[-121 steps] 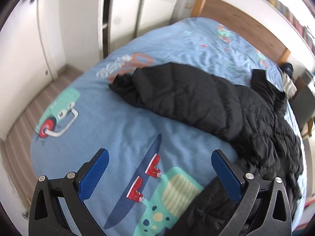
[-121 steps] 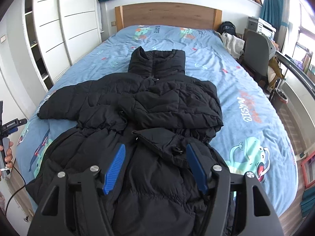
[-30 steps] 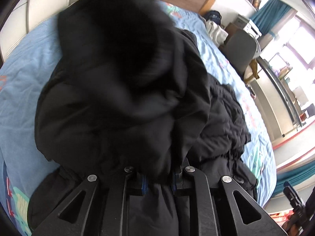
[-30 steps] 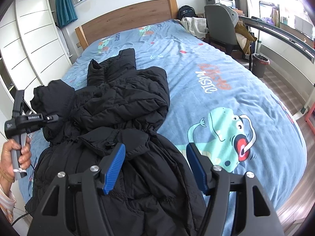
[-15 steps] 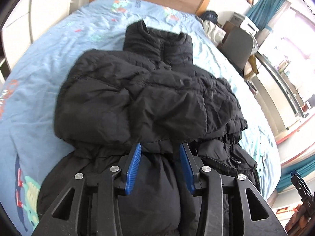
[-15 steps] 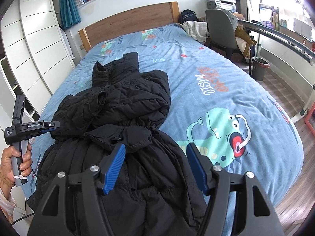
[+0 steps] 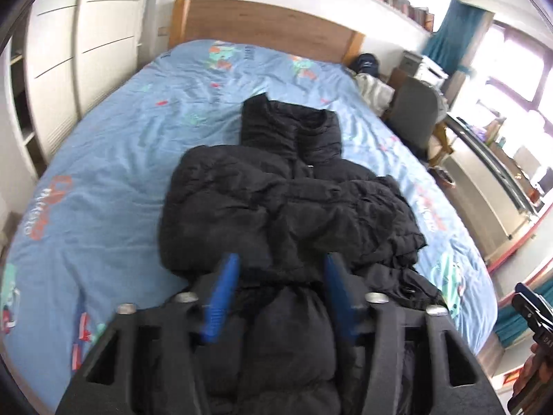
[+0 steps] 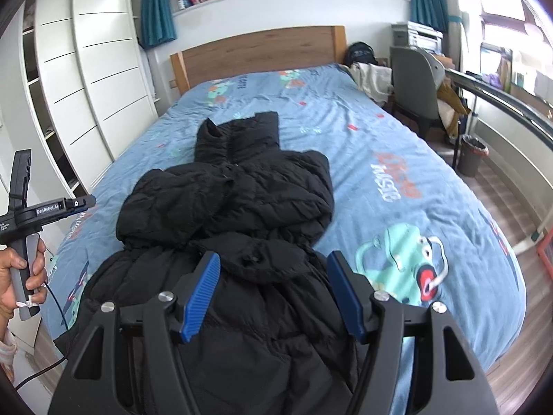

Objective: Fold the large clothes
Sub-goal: 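Bring both open grippers over the coat's hem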

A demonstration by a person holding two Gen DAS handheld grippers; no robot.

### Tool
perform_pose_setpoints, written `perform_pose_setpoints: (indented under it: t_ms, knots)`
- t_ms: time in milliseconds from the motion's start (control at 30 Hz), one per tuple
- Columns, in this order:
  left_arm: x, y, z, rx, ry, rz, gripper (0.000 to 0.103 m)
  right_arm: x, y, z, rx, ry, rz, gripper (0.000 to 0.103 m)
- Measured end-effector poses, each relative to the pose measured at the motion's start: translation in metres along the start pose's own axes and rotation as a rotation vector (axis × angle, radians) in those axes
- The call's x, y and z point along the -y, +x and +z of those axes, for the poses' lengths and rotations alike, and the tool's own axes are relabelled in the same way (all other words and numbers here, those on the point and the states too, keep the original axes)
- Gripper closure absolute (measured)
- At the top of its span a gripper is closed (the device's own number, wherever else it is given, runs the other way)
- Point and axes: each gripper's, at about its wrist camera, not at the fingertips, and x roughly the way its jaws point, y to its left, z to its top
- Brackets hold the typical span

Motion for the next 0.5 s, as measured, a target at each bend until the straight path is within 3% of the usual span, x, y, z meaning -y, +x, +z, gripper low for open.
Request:
perform_pose_setpoints:
  t_ms: [100,267,500]
  knots:
    - [-0.012,-0.009,0.011,0.039,-0.019,0.059,0.034,-0.015,0.004,0.018,0.018,-0.040,0.007,0.040]
    - [-0.030,-0.007,0.027,0.026,-0.055,0.083,0.030,-0.045,0.026,0.050,0.041,-0.102,0.041,0.040]
    - [-0.041,0.039,0.039,-0.029,-0.058,0.100,0.030,-0.087,0.087,0.077,0.022,-0.186,0.088,0.040]
